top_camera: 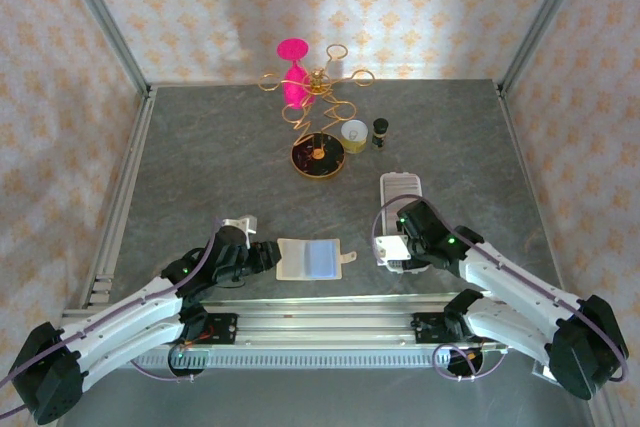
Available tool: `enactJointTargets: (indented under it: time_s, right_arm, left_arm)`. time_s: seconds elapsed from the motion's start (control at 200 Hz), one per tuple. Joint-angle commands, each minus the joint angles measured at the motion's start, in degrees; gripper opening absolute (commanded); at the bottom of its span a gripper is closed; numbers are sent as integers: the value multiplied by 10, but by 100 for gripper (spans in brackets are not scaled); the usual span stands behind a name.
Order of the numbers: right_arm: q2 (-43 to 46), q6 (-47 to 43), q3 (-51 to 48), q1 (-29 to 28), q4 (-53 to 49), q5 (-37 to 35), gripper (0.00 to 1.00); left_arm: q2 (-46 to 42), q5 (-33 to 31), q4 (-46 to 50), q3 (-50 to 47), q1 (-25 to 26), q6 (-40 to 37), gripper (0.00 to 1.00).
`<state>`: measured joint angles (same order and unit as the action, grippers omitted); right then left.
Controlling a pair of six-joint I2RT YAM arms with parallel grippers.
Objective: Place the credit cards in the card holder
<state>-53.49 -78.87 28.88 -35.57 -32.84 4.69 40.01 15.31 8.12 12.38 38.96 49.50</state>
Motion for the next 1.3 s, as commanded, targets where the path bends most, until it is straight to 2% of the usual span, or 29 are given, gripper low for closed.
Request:
enactJointTargets:
  time_s: [0.0, 0.285, 0.521, 0.841, 1.026, 1.296]
  right_arm:
    - [14, -3, 2, 3, -13, -13, 63]
    - [24, -12, 0, 6, -12, -19, 51]
    - [24, -17, -4, 13, -11, -20, 49]
    - [27, -20, 0, 14, -20, -14, 35]
    - [27, -20, 4, 14, -24, -13, 22]
    - [29, -21, 8, 14, -29, -9, 14]
  left_arm:
    - [2, 6, -16, 11, 1, 2, 39]
    - [4, 9, -25, 0, 1, 6, 36]
    - [5, 10, -26, 0, 1, 8, 35]
    - [13, 11, -31, 1, 1, 10, 32]
    - [22, 12, -36, 1, 1, 10, 32]
    - [24, 14, -40, 4, 1, 10, 31]
